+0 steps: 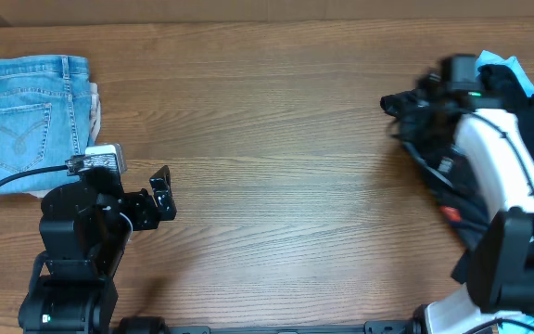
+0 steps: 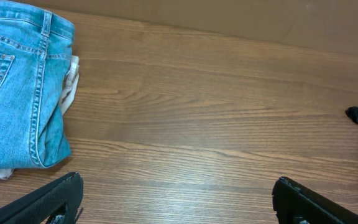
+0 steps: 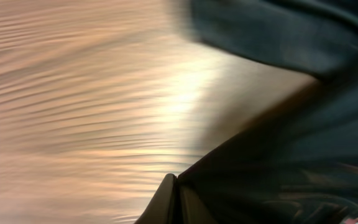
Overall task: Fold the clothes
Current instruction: 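Drag the jersey leftward onto the table center with the right gripper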
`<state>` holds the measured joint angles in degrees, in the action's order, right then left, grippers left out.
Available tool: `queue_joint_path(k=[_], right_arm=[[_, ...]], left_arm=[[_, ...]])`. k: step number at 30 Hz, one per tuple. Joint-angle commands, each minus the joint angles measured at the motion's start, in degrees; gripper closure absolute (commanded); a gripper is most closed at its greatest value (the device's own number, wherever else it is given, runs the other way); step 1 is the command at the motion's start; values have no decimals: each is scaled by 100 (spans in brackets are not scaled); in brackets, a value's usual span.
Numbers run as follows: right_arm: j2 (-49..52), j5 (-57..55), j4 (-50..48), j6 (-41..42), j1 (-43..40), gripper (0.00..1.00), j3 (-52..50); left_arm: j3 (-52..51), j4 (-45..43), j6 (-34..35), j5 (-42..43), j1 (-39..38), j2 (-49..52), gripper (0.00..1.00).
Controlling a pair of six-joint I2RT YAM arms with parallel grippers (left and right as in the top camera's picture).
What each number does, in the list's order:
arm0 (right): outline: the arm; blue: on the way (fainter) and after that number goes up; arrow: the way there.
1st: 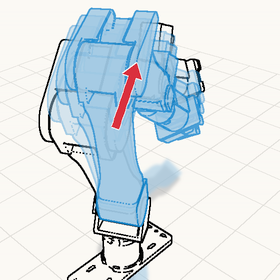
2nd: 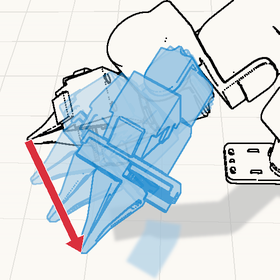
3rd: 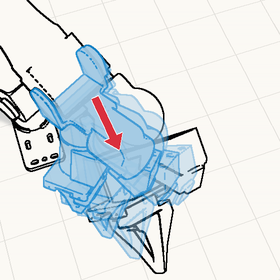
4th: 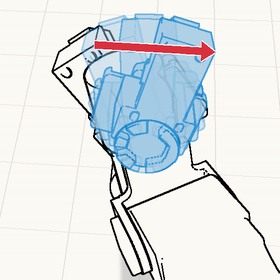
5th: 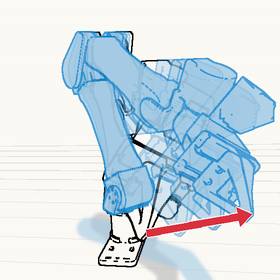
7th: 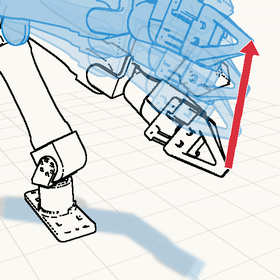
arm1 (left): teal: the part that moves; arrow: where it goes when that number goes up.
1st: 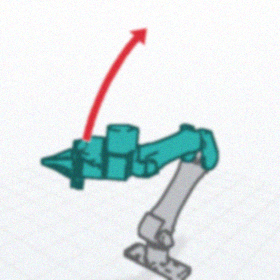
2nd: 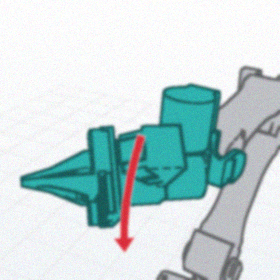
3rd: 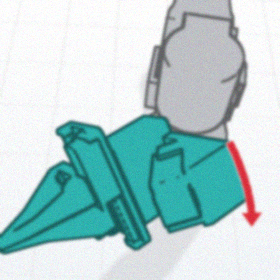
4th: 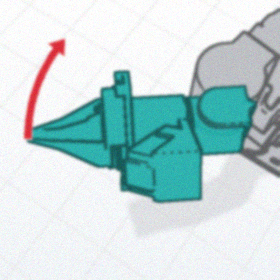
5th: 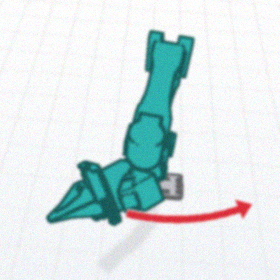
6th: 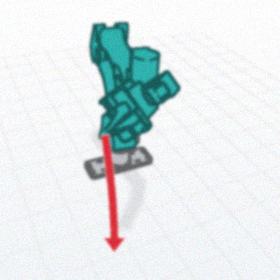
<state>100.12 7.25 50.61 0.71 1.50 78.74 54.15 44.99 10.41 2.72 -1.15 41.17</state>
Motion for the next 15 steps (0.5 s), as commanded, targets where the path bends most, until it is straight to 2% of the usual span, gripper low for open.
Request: queue_joint_path(k=[1,8,15], right_arm=[[-125,317,7,-66,916,96,87],[-105,273,-1047,-50,2695,96,83],[-105,-131,-2608,-48,3515,96,83]], left_arm=[[162,-46,31,-81,-37,9,0],[162,-164,31,-79,-37,9,0],[162,-179,33,-81,-37,35,0]])
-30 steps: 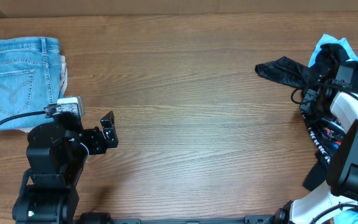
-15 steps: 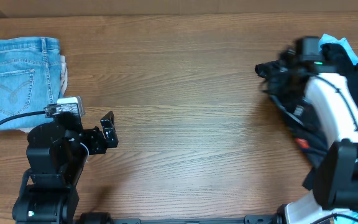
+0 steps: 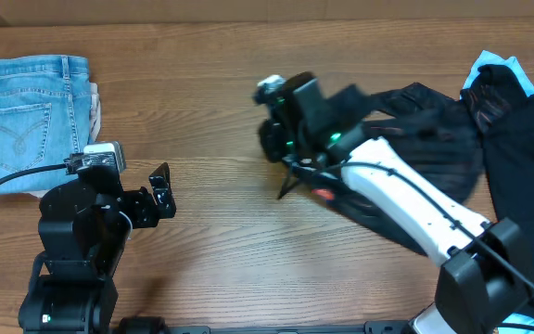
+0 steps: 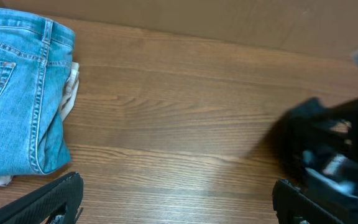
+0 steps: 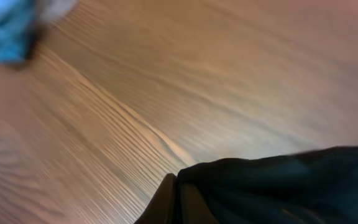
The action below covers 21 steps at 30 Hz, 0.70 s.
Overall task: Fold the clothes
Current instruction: 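Drag the jersey leftward onto the table center with the right gripper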
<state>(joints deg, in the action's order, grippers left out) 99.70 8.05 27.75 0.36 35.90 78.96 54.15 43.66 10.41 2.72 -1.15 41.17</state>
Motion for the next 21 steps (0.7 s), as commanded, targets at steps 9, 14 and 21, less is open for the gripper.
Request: queue_joint_path(k=[9,14,21], right_arm=[[-129,-721,-1126,310,-155,36,68],[-396,-1016,-20,310,-697,30,68],[-861,-1012,1532,852,-1906,17,68]], left_arm=[[162,-59,33,-48,-37,192,0],[162,-59,44,160,-37,323,0],[162,-72,520,859,-42,1036,0]])
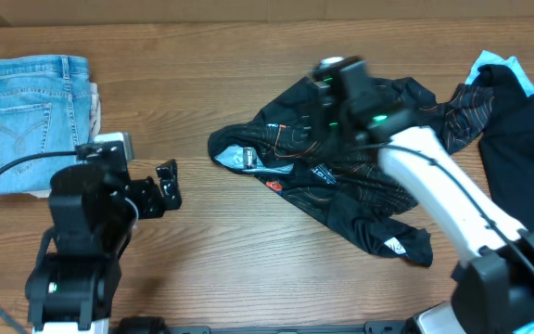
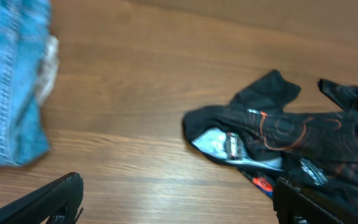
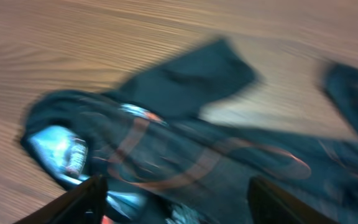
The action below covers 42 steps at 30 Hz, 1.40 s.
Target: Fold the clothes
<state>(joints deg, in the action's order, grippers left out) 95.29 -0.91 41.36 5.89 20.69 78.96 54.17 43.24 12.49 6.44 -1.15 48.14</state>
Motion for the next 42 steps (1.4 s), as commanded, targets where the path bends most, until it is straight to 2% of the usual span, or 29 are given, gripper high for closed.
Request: queue_joint_path(k=[1,5,11,13,15,17,27,29,31,33,34,36,39,42], right_arm=[[-490,-116,310,299,-560,16,68],[-758,-116,809,293,-1209,2,68],[-927,-98,1266,295,-1759,0,68],[-927,-94,1331,295,-1827,0,68],[-925,-94,1346,297,-1847,0,68],[-925,-92,1344,297,-1847,0,68],[-925,13,1394,297,-1847,0,68],[-925,15,1410,297,-1847,0,68],[-925,13,1410,297,-1847,0,68],[-927,13,1410,297,-1847,0,68],[-927,13,1412,297,-1847,0,68],[-925,13,1425,297,-1847,0,68],[-925,11,1432,295,-1847,0,68],[-927,11,1429,295,-1847,0,68]], left_arm=[[160,-44,341,627,-44,531,0],[160,-175,492,1318,-46,1491,0],[160,-704,623,1878,-114,2979,0],[160,-975,614,1864,-229,3438,0],[160,-1211,568,1860,-321,3823,9],[160,-1482,529,1805,-396,4210,12],[160,-2483,227,994,-603,5355,10],[160,-2734,229,990,-619,5451,18],[160,-2968,229,986,-664,5528,32],[160,-3134,229,975,-723,5606,36],[160,-3213,229,964,-761,5663,42],[160,-3279,229,964,-802,5748,48],[160,-3254,229,951,-835,5847,44],[160,-3237,227,940,-837,5914,47]])
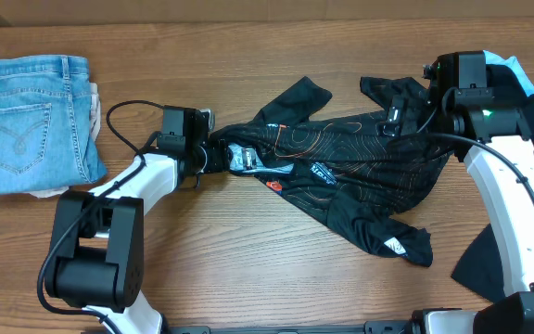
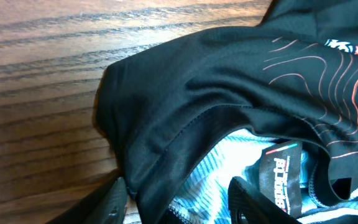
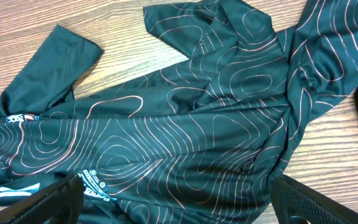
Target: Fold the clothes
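A black jersey (image 1: pixel 360 176) with orange contour lines lies crumpled across the middle of the table, one sleeve (image 1: pixel 299 96) pointing to the back. Its collar end with the light blue lining (image 2: pixel 241 162) faces left. My left gripper (image 1: pixel 204 153) sits low at that collar. In the left wrist view the gripper (image 2: pixel 176 202) is open, its fingers partly drawn in, with the collar's hem between them. My right gripper (image 1: pixel 392 121) hovers open above the jersey's right shoulder part. The right wrist view shows it (image 3: pixel 176 199) wide open over the patterned cloth (image 3: pixel 185 130), holding nothing.
Folded blue jeans (image 1: pixel 31 121) lie on a white cloth at the back left. A black garment and a light blue one (image 1: pixel 506 63) are piled at the right edge. Bare wood runs along the table's front.
My left gripper was open near its base, apart from the jersey; now it is at the collar with narrower jaws. My right gripper has moved right along the jersey, still open.
First my right gripper was shut on the black jersey at the right pile. Then it held the jersey over the table's middle. Then the jersey lay there with the right gripper open above it. Now the left gripper is at its collar.
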`<state>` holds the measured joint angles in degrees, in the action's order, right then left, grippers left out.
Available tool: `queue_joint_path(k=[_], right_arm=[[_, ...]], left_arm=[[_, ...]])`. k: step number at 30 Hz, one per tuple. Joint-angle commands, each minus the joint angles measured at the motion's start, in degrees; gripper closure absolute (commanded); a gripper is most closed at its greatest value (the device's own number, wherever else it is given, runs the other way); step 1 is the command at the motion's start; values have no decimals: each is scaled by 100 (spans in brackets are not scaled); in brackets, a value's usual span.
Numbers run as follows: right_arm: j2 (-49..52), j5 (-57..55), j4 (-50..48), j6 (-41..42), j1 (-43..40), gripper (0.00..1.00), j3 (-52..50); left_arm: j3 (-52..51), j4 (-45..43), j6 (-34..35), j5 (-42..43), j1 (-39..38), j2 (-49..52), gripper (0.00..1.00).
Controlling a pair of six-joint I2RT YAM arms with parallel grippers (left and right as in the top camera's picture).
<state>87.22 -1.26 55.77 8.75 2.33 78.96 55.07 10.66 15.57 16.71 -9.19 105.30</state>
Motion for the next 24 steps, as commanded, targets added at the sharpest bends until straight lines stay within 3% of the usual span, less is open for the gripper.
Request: queue_joint_path(k=[1,4,5,10,14,21,22,23,24], right_arm=[[-118,46,-11,9,-11,0,68],[-118,46,-9,9,-11,0,68],[-118,46,-9,9,-11,0,68],[-118,46,-9,9,-11,0,68],[-118,44,-11,9,-11,0,68],[-118,46,-4,9,-11,0,68],[-120,46,-4,9,-11,0,68],[-118,46,-4,9,-11,0,68],[-118,46,-4,9,-11,0,68]], left_arm=[[70,20,-81,-142,-33,212,53],[70,-4,-81,-328,-33,203,91],[72,-24,-79,-367,-26,186,96],[350,-11,-223,-1091,57,46,96],[1154,321,-437,-1753,304,-140,96],[3005,1012,-501,-1840,1158,-157,96],[3182,1143,-468,-1849,1296,-157,91],[3276,1233,-457,-1858,1392,-157,68],[3364,1390,-382,-1851,1502,-157,35]])
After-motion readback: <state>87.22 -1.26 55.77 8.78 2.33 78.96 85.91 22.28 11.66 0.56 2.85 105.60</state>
